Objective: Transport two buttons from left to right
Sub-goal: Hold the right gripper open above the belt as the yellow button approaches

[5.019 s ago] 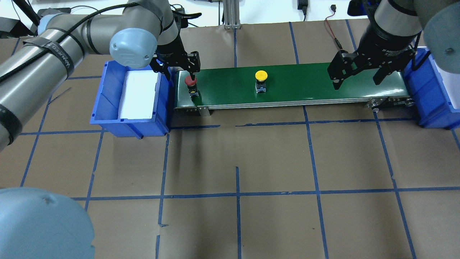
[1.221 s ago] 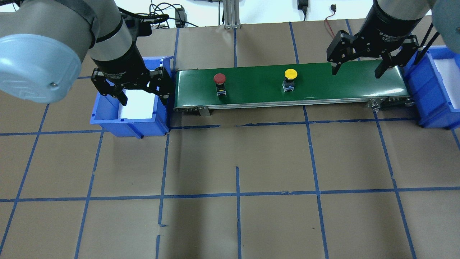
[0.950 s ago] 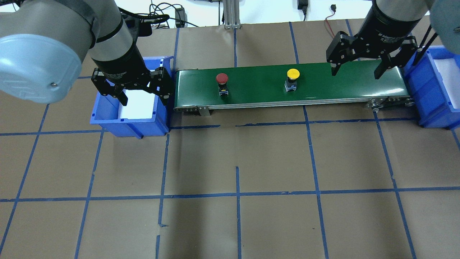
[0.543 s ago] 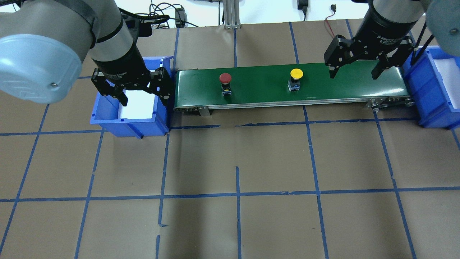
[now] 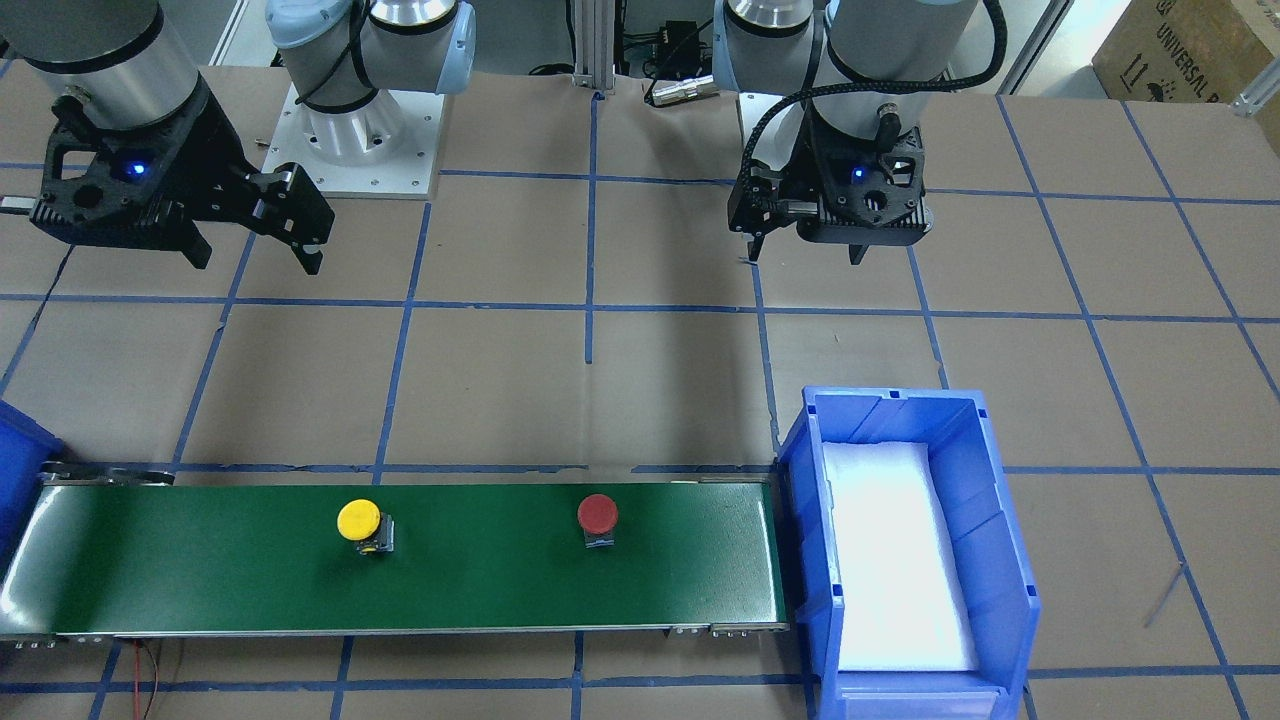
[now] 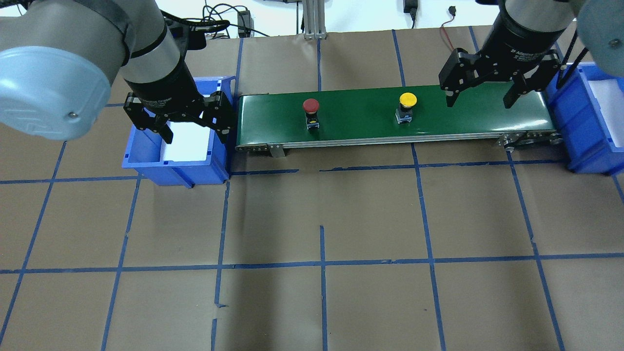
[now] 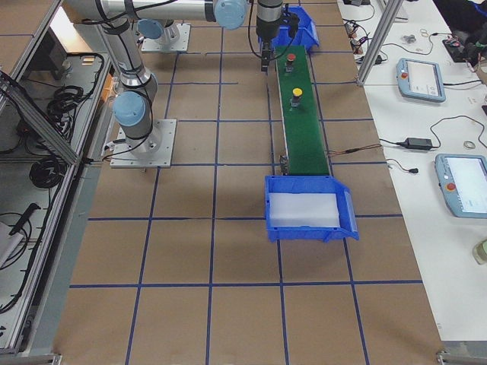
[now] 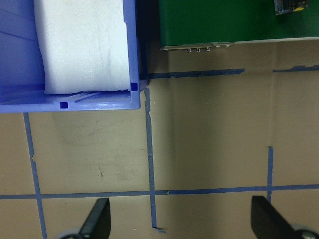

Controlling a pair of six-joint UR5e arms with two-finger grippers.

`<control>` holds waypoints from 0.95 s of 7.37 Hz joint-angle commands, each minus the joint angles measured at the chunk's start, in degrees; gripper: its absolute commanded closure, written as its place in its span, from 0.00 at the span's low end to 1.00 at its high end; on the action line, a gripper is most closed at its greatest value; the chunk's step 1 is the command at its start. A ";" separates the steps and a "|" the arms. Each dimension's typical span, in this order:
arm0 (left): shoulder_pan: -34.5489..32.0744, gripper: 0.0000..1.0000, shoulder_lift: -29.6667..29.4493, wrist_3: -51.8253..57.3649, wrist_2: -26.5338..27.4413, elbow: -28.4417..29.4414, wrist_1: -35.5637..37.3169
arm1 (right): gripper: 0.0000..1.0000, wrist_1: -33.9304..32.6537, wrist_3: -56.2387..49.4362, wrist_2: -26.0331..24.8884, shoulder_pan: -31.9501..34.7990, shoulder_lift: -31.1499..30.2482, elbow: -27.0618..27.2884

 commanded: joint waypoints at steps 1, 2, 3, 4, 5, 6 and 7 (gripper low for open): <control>-0.09 0.00 0.00 0.00 0.03 0.00 0.00 | 0.00 0.00 0.01 0.00 0.00 0.00 0.00; 0.00 0.00 0.00 0.00 0.03 0.00 0.00 | 0.00 0.00 -0.07 -0.09 0.00 -0.09 0.00; 0.00 0.00 0.00 0.09 0.03 0.00 0.00 | 0.00 0.09 -0.25 -0.09 0.00 -0.09 0.00; -0.09 0.00 0.00 0.00 0.03 0.00 0.00 | 0.00 0.09 0.01 -0.09 0.00 -0.09 0.00; -0.09 0.00 0.00 0.09 0.21 0.00 0.00 | 0.00 0.09 0.10 0.00 0.00 -0.09 0.00; -0.09 0.00 0.09 0.09 0.30 0.00 0.00 | 0.00 0.09 0.19 0.00 0.00 0.00 0.09; -0.09 0.00 0.09 0.09 0.30 0.00 -0.09 | 0.00 -0.08 0.19 -0.52 0.00 0.00 0.61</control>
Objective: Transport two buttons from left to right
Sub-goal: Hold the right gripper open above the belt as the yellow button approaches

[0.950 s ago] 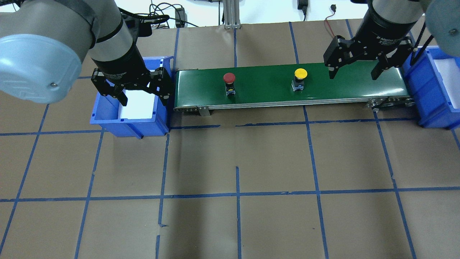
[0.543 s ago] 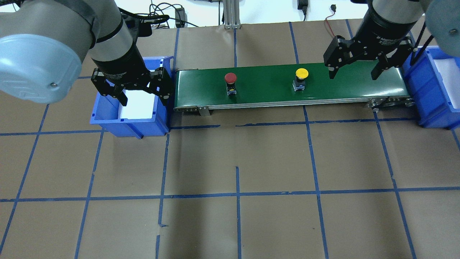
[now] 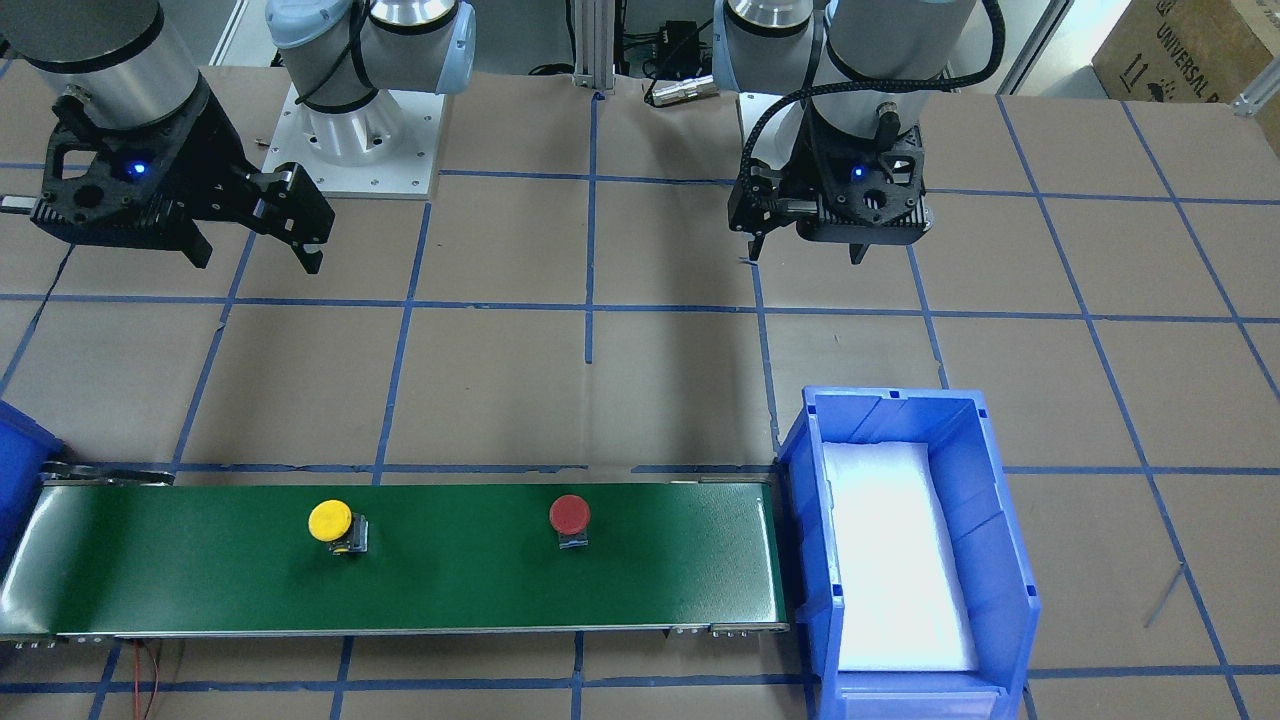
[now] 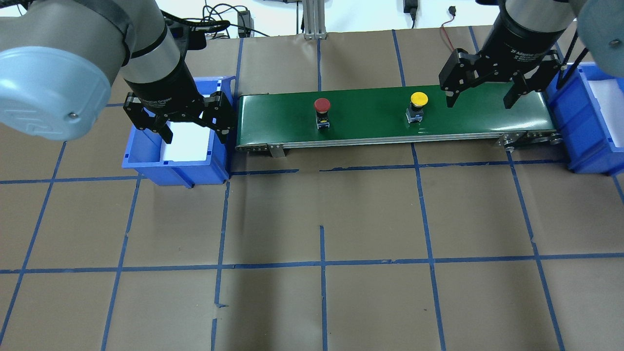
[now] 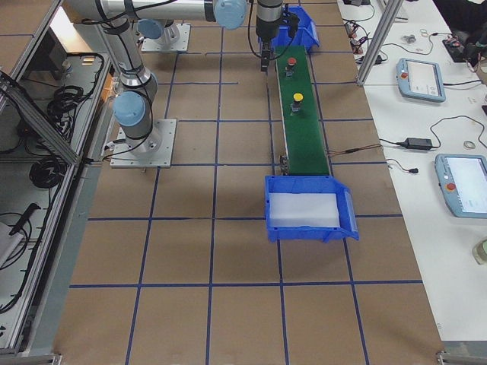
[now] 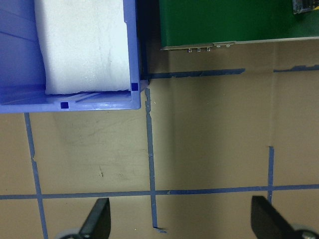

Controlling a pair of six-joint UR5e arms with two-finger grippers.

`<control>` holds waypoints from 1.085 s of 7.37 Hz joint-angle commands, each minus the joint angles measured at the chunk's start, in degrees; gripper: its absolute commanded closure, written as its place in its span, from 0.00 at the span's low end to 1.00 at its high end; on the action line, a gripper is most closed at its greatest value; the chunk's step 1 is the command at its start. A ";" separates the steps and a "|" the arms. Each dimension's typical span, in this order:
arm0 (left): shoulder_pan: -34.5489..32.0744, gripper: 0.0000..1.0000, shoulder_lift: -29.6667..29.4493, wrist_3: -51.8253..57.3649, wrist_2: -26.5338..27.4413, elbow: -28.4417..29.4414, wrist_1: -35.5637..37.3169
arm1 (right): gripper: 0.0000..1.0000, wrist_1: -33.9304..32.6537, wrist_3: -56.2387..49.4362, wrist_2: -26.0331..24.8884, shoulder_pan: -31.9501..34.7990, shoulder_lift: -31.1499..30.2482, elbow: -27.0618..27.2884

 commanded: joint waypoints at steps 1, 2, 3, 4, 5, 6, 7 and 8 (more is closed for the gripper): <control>-0.01 0.00 0.04 0.01 0.05 0.00 -0.07 | 0.00 -0.75 0.05 -0.75 -0.17 -0.22 1.12; -0.01 0.00 0.04 0.01 0.05 0.09 -0.07 | 0.00 -0.93 0.32 0.12 -0.09 -0.31 2.00; -0.01 0.00 0.04 0.01 0.05 0.18 -0.07 | 0.00 -1.19 0.14 -0.66 -0.09 -0.05 2.44; -0.01 0.00 0.04 0.10 0.14 0.09 -0.07 | 0.00 -1.72 -1.60 -0.67 -0.26 0.13 1.84; -0.01 0.00 0.04 0.10 0.23 -0.17 0.02 | 0.00 -3.90 -3.36 -0.49 -0.87 2.22 1.40; -0.01 0.00 0.12 0.10 0.32 -0.26 0.02 | 0.00 -7.57 -5.37 -0.58 -1.84 4.94 1.13; -0.01 0.00 0.04 0.10 0.32 -0.26 -0.07 | 0.00 -11.00 -8.18 -0.49 -2.63 8.70 0.78; -0.01 0.00 0.12 0.10 0.32 -0.35 -0.07 | 0.00 -16.26 -8.64 -0.49 -2.98 11.87 0.78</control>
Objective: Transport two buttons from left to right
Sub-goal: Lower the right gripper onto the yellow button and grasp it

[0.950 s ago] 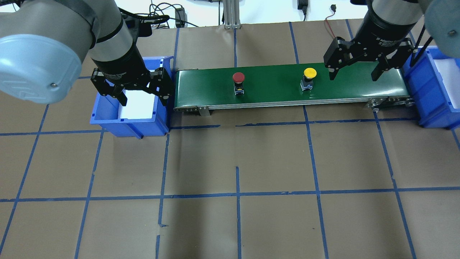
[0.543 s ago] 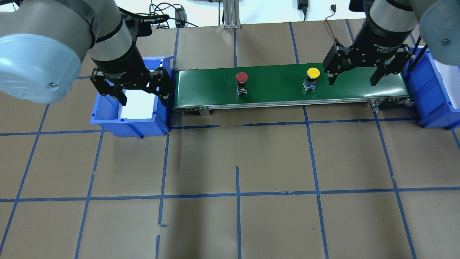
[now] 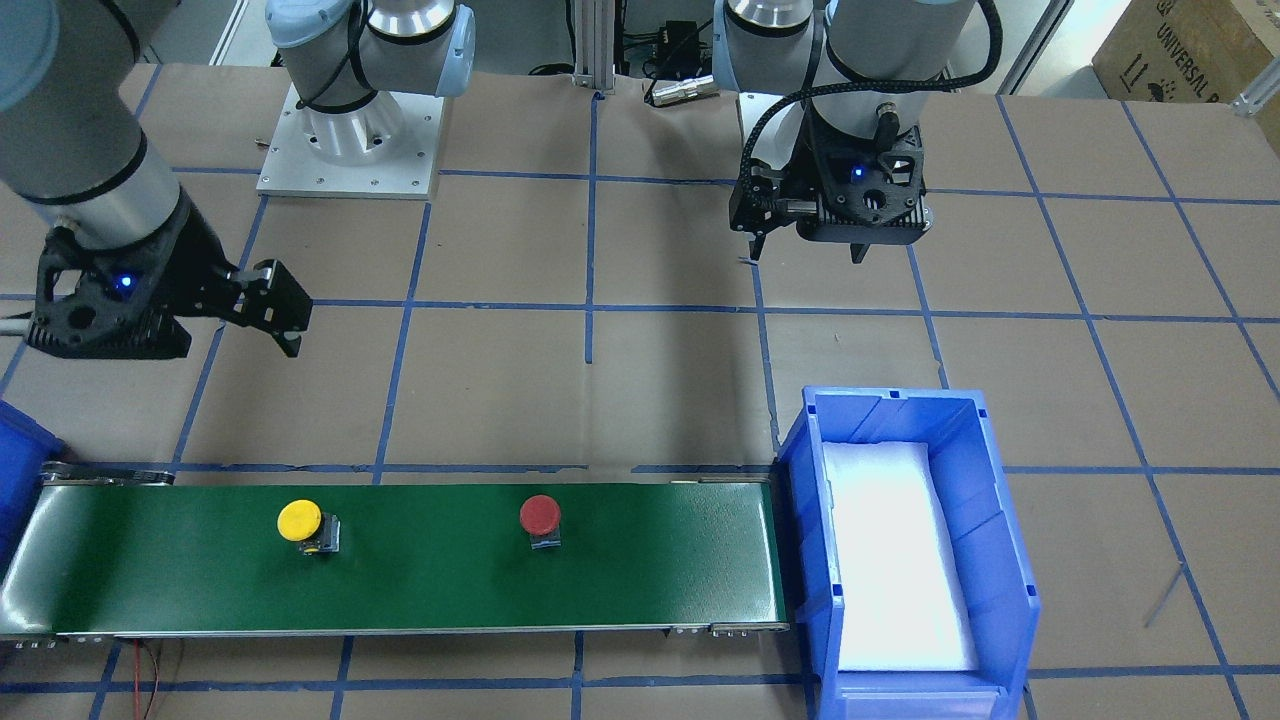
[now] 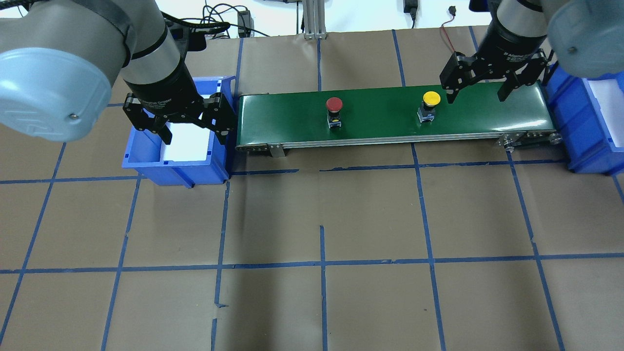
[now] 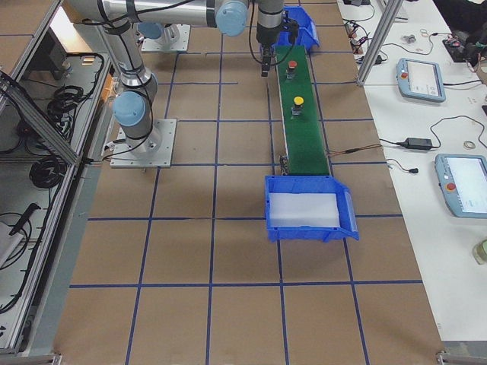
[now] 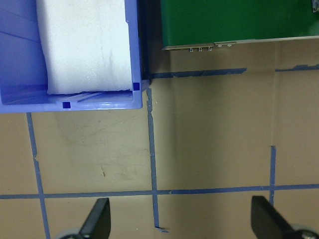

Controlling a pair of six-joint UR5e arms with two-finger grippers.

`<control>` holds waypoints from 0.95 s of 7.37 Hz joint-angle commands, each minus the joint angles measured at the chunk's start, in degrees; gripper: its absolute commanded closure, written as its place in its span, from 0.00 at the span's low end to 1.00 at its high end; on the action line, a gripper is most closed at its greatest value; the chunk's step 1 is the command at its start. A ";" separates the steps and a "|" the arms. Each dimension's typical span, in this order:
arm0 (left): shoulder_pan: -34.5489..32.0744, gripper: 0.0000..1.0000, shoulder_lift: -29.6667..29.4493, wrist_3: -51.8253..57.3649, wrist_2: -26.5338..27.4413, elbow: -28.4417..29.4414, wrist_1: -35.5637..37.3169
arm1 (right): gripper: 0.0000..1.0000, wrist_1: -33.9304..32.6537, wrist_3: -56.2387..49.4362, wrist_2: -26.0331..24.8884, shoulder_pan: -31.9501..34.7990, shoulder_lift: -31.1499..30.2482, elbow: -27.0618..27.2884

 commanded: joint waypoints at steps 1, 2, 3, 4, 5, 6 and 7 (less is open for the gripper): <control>0.00 0.00 -0.04 0.00 0.02 -0.09 -0.03 | 0.00 -8.25 -2.25 0.03 -0.89 7.67 -0.62; 0.00 0.00 0.05 0.00 0.02 -0.27 -0.03 | 0.00 -11.14 -4.00 0.03 -1.94 10.49 -1.15; 0.00 0.00 0.05 0.00 0.02 -0.27 0.05 | 0.00 -14.13 -4.27 -0.15 -2.13 13.30 -1.33; 0.00 0.00 -0.04 0.00 0.10 -0.36 0.06 | 0.00 -16.60 -4.19 -0.06 -2.13 15.51 -1.59; 0.00 0.00 -0.04 0.00 0.11 -0.36 -0.03 | 0.00 -16.88 -4.02 0.11 -2.13 16.31 -1.68; 0.00 0.00 -0.04 0.00 0.11 -0.36 -0.03 | 0.00 -16.89 -4.01 0.38 -2.13 16.41 -1.77; 0.00 0.00 -0.04 0.00 0.11 -0.36 -0.03 | 0.00 -16.89 -4.10 0.38 -2.13 16.06 -1.85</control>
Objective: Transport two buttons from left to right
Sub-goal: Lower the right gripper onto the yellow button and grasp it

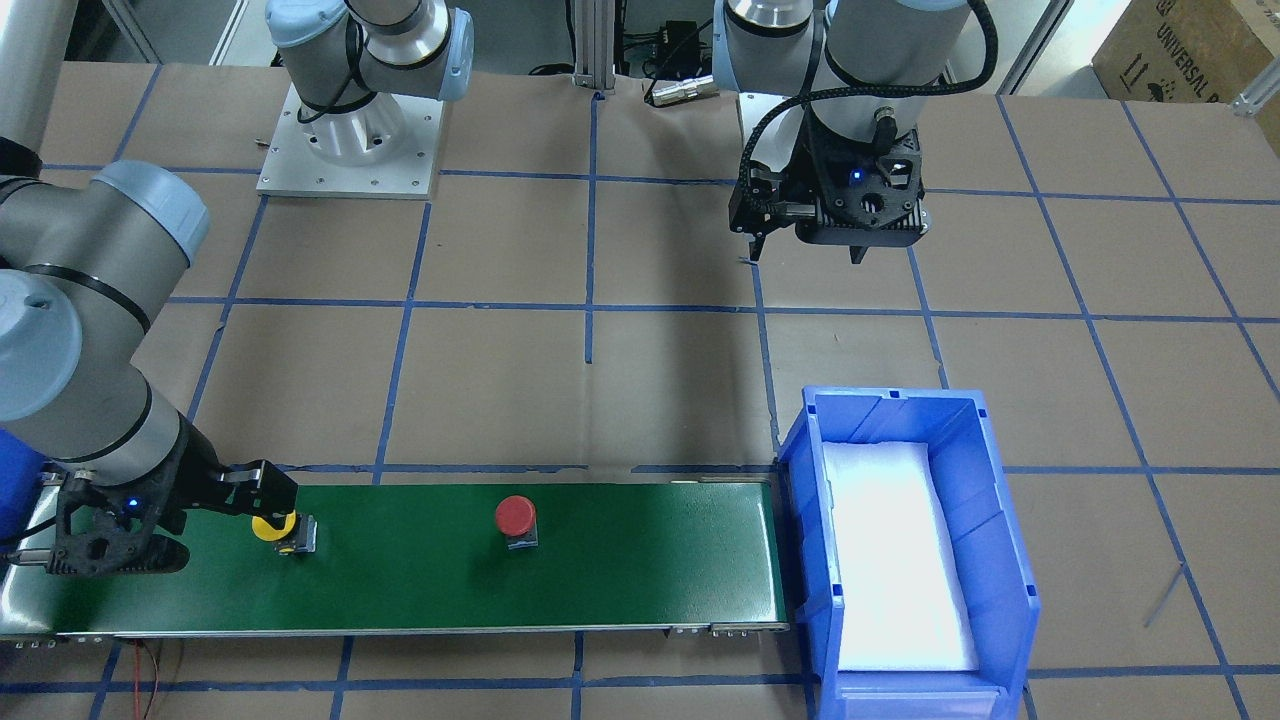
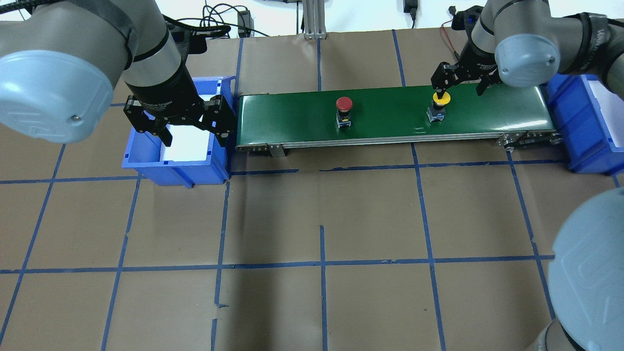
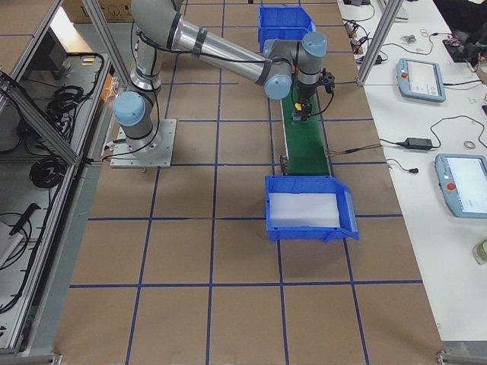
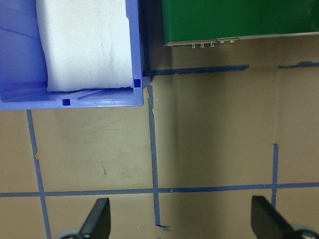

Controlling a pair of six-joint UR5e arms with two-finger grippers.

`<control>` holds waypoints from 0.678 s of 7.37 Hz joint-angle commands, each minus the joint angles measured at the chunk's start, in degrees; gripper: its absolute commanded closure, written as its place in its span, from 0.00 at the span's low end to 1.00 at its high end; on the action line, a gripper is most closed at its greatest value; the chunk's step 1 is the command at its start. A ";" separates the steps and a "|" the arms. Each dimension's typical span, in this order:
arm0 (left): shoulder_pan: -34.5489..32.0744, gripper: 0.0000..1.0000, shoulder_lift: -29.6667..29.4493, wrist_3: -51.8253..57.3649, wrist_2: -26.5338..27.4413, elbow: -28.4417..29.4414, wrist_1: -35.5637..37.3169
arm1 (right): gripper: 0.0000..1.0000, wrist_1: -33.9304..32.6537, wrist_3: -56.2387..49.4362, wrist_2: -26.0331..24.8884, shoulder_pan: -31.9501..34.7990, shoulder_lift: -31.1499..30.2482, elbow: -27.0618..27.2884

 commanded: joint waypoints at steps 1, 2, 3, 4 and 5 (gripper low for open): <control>0.00 0.00 -0.01 0.00 0.00 -0.01 -0.01 | 0.00 -0.22 -0.06 -0.06 -0.02 -0.23 -0.04; 0.00 0.00 0.08 0.00 0.00 -0.01 -0.01 | 0.00 -0.13 -0.14 -0.14 -0.02 -0.24 -0.13; 0.00 0.00 0.08 0.09 0.00 -0.01 -0.01 | 0.00 -0.22 -0.14 -0.23 -0.02 -0.24 0.04; 0.00 0.00 -0.01 0.00 0.00 -0.01 -0.01 | 0.00 -0.22 -0.75 -0.23 -0.02 -0.15 0.39; 0.00 0.00 0.08 0.00 0.09 -0.01 -0.01 | 0.00 -0.22 -1.19 -0.23 -0.02 0.03 0.57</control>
